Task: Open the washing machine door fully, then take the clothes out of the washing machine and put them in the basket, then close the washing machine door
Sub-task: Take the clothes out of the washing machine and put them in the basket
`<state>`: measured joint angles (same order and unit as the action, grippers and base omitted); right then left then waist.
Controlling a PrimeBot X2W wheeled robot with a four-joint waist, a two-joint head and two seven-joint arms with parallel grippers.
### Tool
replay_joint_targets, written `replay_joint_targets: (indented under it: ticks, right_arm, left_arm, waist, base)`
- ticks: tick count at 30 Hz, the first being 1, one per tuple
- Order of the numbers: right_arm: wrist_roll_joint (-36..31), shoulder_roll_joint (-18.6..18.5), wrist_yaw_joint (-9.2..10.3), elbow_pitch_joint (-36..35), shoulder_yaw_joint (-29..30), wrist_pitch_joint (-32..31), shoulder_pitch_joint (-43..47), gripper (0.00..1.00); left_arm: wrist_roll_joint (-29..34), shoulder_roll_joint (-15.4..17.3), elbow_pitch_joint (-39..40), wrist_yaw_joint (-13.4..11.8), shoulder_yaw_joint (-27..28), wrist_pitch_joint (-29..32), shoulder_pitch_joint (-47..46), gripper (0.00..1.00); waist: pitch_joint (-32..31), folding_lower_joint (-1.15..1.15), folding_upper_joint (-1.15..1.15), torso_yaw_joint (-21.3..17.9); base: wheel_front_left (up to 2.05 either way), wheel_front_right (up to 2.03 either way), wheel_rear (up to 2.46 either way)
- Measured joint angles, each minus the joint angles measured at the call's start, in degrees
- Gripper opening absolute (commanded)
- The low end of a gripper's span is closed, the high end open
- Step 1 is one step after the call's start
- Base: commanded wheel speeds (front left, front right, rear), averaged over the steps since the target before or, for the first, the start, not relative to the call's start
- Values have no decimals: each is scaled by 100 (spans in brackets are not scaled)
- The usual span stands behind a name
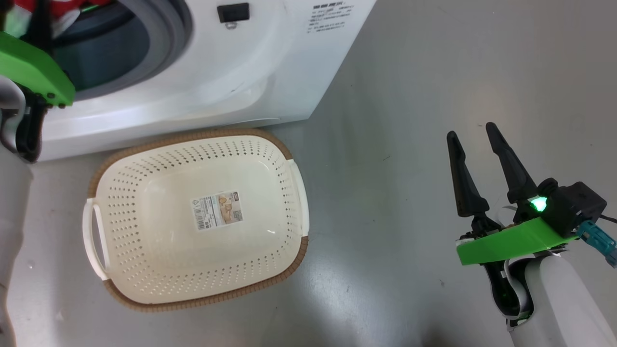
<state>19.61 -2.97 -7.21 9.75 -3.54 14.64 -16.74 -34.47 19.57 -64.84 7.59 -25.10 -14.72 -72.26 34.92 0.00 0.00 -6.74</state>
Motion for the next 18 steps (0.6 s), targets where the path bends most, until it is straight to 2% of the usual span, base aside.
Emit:
replay_joint_targets:
  ticks: [1,2,10,18]
  right_arm:
    - [0,0,0,-9,1,0,-6,100]
    - [0,0,0,-12,1,0,-6,100]
    - [0,0,0,-21,19,0,-24,100]
    - [-2,0,0,15,76,0,-24,100]
  left_arm:
    - [-2,12,1,0,-21,0,0,16]
    - [-16,26,16,0,-34,0,-1,0]
    - [-152,42,394,0,42,0,16,0]
    - [58,-59,1125,0,744,0,616,0]
  waist:
    - [4,0,0,-2]
    - [6,0,0,-1]
    - [-31,0,0,72]
    - [-224,0,0,179]
  base:
    - [0,0,0]
    - [0,0,0]
    - [0,0,0]
    - [0,0,0]
